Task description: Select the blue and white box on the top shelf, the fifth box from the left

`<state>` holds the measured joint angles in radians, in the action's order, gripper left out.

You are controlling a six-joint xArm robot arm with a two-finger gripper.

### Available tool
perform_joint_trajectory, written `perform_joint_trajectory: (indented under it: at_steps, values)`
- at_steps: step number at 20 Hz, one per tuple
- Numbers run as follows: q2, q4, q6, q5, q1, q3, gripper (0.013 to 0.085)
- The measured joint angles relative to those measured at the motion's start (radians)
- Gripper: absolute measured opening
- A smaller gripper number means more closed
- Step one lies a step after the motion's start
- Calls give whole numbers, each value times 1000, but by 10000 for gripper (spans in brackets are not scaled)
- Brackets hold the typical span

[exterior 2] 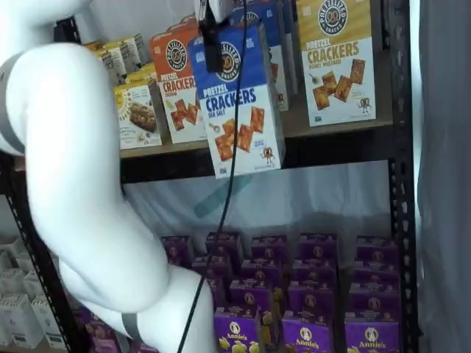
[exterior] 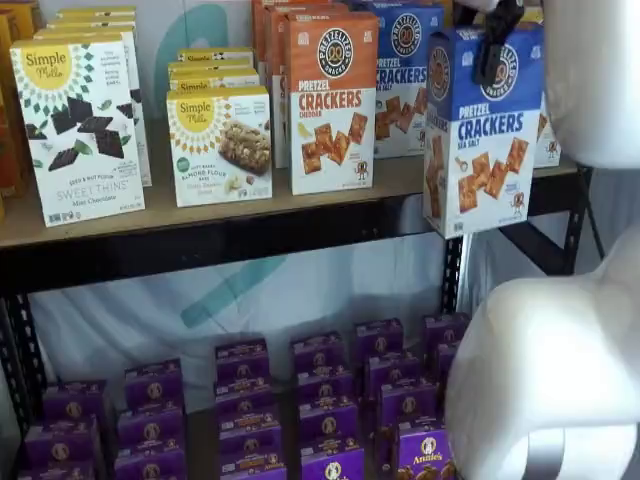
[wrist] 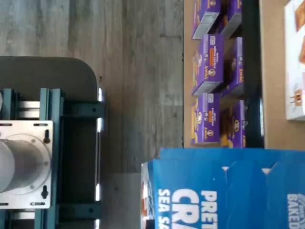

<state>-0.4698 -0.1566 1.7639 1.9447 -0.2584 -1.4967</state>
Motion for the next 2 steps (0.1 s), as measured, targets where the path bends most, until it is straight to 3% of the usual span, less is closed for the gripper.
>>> perform_joint_trajectory:
  at_steps: [2]
  values:
    - [-18, 1, 6, 1, -5, 25, 570]
